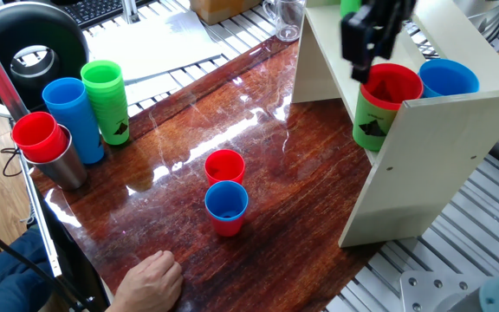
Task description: Take the cups off the shelf and stack them together
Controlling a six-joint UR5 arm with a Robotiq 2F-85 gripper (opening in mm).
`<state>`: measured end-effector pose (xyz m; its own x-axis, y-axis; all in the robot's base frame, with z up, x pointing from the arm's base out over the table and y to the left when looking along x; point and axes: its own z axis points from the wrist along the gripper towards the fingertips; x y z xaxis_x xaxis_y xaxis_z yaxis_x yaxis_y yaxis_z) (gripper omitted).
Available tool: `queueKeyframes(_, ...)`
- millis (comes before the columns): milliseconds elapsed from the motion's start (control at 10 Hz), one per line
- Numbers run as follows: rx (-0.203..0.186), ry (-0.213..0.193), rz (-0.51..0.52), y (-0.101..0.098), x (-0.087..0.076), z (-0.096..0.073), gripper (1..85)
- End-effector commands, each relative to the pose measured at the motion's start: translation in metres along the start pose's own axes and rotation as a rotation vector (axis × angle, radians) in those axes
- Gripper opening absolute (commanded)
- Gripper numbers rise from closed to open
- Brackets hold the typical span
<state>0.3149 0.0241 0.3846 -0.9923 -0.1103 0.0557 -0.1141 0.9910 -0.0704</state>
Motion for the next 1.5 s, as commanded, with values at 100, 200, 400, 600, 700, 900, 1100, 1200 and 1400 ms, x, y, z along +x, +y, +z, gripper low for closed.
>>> queueKeyframes(100, 0.008, 0.002, 0.035, -0.023, 0.019, 0.003, 50.0)
queueKeyframes(200, 0.004, -0.001, 0.039, -0.027, 0.021, 0.005, 50.0)
queueKeyframes(400, -0.013, -0.012, 0.041, -0.032, 0.024, 0.012, 50.0)
queueKeyframes(600, -0.021, -0.027, 0.035, -0.037, 0.024, 0.017, 50.0)
queueKeyframes(700, -0.021, -0.032, 0.032, -0.039, 0.023, 0.02, 50.0)
queueKeyframes(900, -0.027, -0.032, 0.032, -0.039, 0.023, 0.025, 50.0)
queueKeyframes(1100, -0.032, -0.039, 0.028, -0.041, 0.021, 0.028, 50.0)
queueKeyframes(1200, -0.032, -0.037, 0.027, -0.041, 0.021, 0.03, 50.0)
queueKeyframes(1400, -0.032, -0.037, 0.025, -0.042, 0.023, 0.031, 50.0)
